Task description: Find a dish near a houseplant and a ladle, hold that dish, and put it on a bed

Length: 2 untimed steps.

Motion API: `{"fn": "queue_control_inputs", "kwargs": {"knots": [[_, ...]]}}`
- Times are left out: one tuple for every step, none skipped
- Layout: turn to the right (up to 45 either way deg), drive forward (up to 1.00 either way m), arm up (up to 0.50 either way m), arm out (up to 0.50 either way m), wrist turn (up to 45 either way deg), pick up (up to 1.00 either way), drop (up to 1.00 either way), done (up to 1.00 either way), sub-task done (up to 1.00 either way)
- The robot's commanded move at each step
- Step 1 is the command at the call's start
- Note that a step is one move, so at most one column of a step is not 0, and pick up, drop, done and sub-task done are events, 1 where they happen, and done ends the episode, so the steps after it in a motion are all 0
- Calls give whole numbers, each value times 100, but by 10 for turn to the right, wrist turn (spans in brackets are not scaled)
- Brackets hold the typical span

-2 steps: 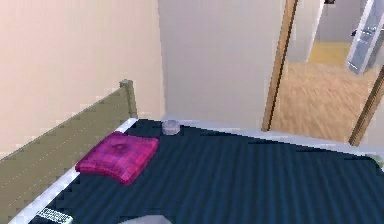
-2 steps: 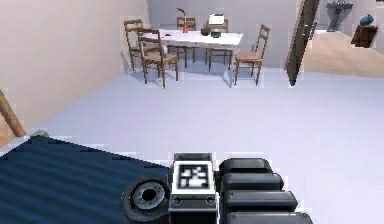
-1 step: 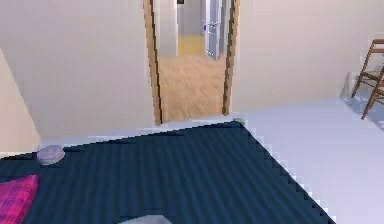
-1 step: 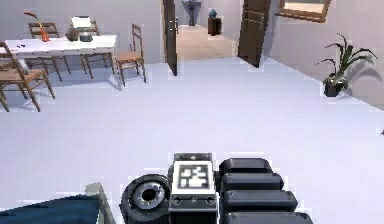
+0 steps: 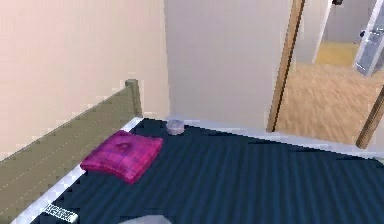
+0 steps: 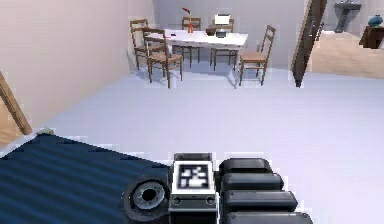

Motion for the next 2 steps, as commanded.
{"fn": "queue_control_inputs", "kwargs": {"knots": [[-30, 0, 0, 0, 0, 0, 0, 0, 0], [450, 0, 0, 0, 0, 0, 0, 0, 0]]}}
